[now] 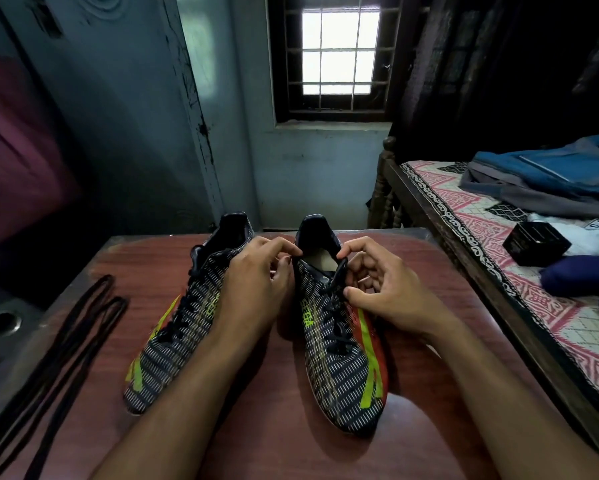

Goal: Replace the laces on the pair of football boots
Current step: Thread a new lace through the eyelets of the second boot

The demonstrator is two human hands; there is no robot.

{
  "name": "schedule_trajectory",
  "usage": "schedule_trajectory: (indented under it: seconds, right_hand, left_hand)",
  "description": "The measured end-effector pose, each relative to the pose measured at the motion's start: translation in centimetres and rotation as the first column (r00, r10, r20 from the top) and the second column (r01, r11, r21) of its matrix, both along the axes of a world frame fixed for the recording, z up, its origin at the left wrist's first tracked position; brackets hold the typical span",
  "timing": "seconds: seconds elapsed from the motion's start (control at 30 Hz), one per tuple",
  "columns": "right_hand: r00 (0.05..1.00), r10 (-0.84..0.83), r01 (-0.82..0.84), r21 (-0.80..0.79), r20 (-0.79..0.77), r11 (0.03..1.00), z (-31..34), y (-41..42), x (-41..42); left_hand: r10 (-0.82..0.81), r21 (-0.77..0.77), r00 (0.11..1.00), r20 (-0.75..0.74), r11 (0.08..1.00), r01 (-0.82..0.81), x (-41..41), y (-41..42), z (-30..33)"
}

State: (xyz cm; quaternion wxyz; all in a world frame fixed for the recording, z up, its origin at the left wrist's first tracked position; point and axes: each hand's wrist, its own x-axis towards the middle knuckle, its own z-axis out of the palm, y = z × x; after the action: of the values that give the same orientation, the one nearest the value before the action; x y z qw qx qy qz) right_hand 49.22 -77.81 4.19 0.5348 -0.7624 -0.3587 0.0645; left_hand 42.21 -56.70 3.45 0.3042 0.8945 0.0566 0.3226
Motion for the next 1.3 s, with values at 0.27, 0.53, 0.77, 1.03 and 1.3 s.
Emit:
schedule_trajectory:
  seconds: [0.27, 0.53, 0.77, 1.03, 1.3]
  right_hand:
    - [0.998, -0.041, 0.043, -0.060, 0.039, 0.997, 0.0, -0.5, -0.3]
    - [0.970, -0.154, 0.220, -0.404, 0.189, 0.888, 2.4, 0.0, -3.0]
    - [0.973, -0.075, 0.221, -0.793, 0.217, 0.568, 7.1, 0.3, -7.0]
    - [0.964, -0.181, 0.247, -0.404, 0.195, 0.881, 11.2, 1.1, -11.3]
    - [0.989, -0.145, 0.144, -0.080, -0.012, 0.986, 15.1, 7.4, -12.5]
  left_hand:
    - [0.061, 0.065, 0.989, 0.133, 0.995, -0.070, 0.2, -0.5, -0.6]
    - [0.135, 0.046, 0.983, 0.125, 0.989, -0.141, -0.3, -0.3, -0.6]
    - [0.112, 0.124, 0.994, -0.008, 0.986, -0.110, -0.8, -1.0, -0.5]
    - [0.151, 0.207, 0.988, 0.022, 0.966, -0.152, -1.0, -1.1, -0.4]
    - [0.026, 0.131, 0.999, 0.021, 0.991, -0.028, -1.4, -1.4, -0.7]
